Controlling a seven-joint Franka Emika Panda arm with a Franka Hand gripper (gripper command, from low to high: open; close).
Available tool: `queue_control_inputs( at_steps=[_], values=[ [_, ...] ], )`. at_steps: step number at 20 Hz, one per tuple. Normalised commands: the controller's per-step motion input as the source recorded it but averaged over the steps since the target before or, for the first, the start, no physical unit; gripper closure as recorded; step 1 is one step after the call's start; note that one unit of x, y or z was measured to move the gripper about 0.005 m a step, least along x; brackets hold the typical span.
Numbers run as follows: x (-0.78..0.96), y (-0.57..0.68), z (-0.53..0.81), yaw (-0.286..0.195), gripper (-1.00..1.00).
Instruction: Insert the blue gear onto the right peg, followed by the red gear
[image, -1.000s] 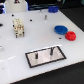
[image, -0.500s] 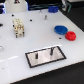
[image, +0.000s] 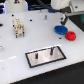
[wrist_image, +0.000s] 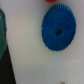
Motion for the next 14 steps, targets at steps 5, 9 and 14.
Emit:
queue_control_inputs(
  at_steps=[5, 9, 14],
  values=[
    [-0.22, -0.25, -0.47, 0.000, -1.00],
    [-0.29, -0.16, -0.33, 0.000, -1.00],
    [-0.14, 0.00, -0.01, 0.000, -1.00]
  ],
)
